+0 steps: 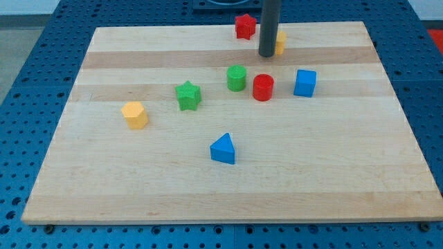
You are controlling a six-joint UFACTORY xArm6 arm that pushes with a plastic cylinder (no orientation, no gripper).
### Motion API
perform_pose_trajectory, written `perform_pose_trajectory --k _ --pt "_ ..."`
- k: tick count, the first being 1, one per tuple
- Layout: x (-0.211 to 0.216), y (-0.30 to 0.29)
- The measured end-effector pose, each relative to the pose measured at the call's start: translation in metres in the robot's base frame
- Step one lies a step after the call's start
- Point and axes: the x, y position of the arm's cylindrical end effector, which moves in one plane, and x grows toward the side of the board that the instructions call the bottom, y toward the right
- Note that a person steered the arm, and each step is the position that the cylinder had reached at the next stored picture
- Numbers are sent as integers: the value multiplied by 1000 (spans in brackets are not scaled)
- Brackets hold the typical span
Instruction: Slide yellow heart to the top right of the board
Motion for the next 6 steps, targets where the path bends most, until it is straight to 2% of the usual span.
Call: perform_pose_trajectory --k 4,6 --pt "-51 57" --pt "-53 25"
